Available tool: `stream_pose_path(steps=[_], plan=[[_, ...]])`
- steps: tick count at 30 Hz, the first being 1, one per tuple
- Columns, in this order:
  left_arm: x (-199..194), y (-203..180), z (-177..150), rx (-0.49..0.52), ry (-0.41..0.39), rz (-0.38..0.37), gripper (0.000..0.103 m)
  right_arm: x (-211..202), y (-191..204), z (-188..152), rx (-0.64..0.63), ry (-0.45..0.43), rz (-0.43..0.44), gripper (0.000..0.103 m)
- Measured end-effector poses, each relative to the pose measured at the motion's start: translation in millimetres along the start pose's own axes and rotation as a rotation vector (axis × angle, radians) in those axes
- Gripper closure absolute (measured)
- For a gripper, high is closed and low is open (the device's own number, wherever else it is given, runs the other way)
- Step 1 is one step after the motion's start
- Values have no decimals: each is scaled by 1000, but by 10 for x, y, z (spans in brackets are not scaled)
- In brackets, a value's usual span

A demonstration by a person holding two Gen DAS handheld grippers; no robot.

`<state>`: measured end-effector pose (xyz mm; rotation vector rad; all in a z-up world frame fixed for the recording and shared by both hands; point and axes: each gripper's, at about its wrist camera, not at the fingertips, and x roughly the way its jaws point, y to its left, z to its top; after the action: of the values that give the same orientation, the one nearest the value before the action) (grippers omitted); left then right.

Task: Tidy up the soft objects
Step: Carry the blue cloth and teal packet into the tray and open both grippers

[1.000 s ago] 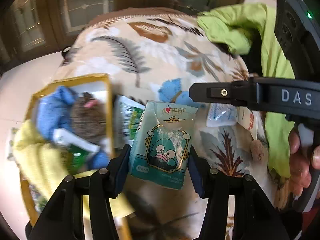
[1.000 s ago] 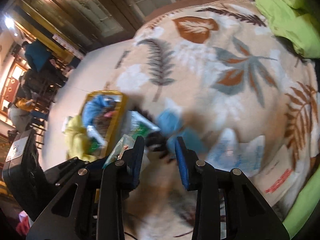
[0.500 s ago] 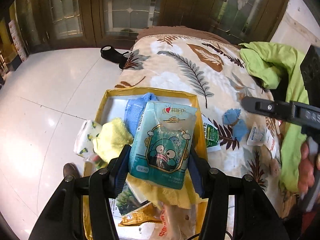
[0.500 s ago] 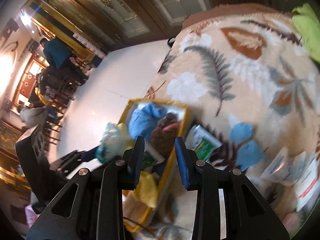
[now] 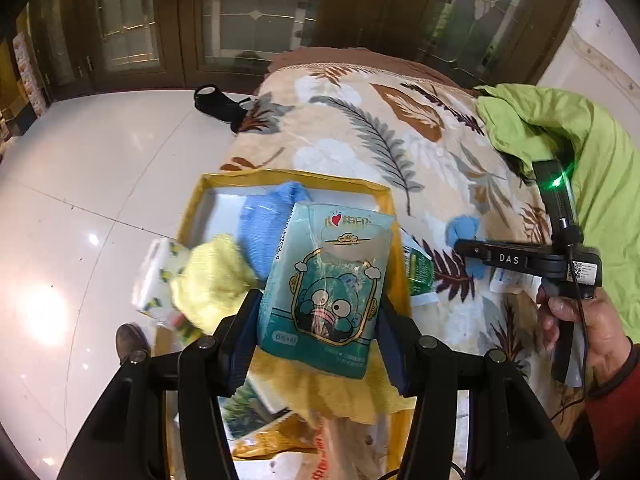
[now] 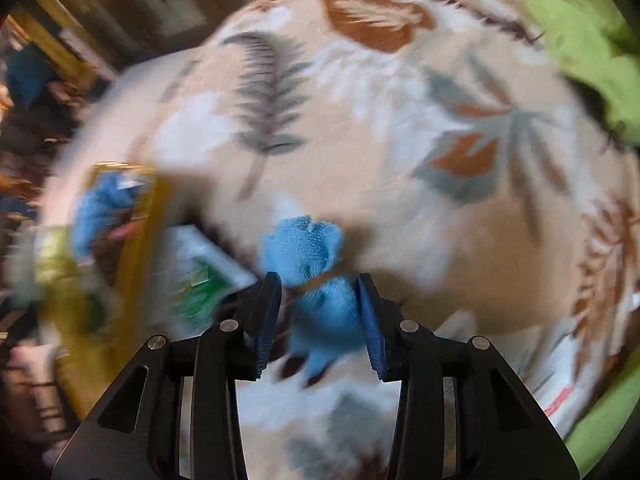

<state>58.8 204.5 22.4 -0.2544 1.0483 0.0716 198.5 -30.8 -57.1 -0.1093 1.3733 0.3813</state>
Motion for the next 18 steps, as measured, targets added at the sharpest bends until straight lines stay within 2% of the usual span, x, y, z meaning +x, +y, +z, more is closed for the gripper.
stream_pose_path(steps=[2, 6, 10, 13, 18], plan=[[-24, 86, 13, -11, -7, 18, 49, 20, -77, 6, 63, 14, 61, 76], [4, 222, 50, -45, -3, 35, 49, -259, 98, 54, 62, -38, 200, 77], [95, 283, 87, -48, 17, 77, 49, -461, 530, 176, 54, -49, 380, 76], [139, 353, 118, -60, 28, 99, 49, -402, 939, 224, 71, -3, 503, 76], [202, 463, 122, -80, 45, 94, 49, -231, 1343, 225, 44, 30, 473, 76]])
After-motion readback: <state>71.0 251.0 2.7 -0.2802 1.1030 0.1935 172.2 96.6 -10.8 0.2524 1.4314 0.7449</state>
